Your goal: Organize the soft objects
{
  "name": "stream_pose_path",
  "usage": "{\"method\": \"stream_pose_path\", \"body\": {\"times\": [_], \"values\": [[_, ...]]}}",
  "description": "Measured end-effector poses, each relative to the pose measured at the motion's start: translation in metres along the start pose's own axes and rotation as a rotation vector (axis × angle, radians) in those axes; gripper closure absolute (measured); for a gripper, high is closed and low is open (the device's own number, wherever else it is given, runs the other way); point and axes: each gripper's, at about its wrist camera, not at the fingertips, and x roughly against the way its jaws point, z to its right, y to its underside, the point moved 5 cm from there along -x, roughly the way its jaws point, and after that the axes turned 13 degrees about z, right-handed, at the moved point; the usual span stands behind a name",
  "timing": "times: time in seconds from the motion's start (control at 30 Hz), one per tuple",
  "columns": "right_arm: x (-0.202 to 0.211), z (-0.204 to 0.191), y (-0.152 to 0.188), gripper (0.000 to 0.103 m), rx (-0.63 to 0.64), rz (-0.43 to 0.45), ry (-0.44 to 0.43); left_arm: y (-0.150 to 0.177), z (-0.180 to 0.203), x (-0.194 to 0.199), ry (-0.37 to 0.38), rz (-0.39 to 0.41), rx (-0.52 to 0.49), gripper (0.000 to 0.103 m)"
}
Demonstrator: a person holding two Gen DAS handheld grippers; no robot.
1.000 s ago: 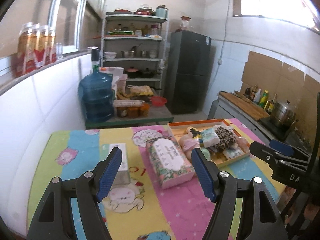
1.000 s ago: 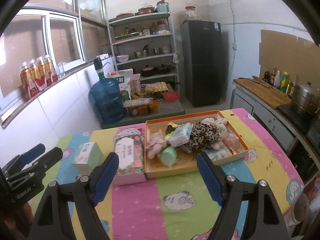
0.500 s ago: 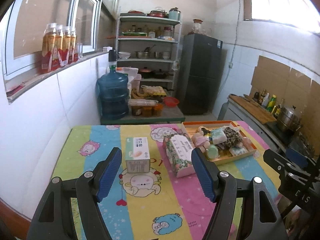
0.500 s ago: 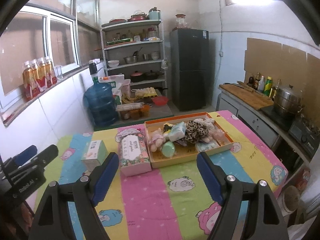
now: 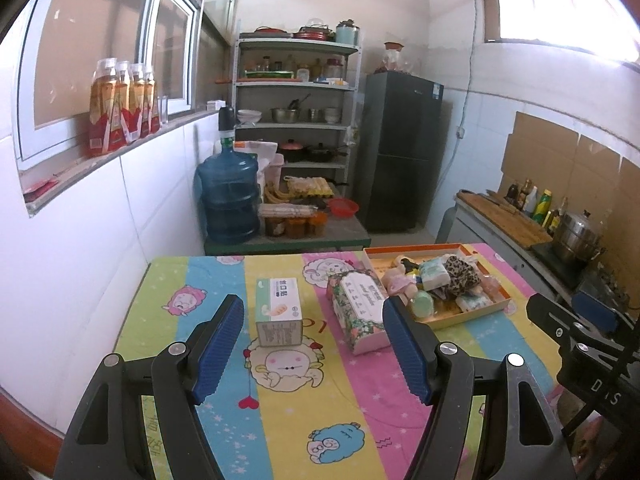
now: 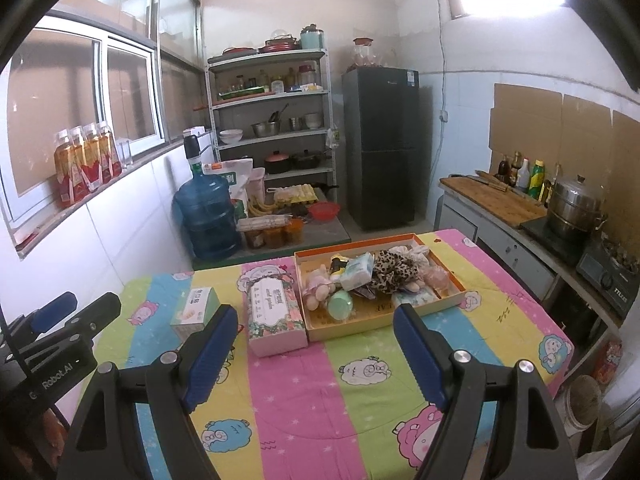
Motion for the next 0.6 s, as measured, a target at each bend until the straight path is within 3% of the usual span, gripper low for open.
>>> {"method": "stream_pose_path", "body": {"times": [0.6], "values": [[0.0026, -0.0027, 0.0009, 0.023, -0.006, -0.007, -0.004, -0.0004, 0.0005, 0.0019, -0.001, -0.007, 0.000, 0.030]]}}
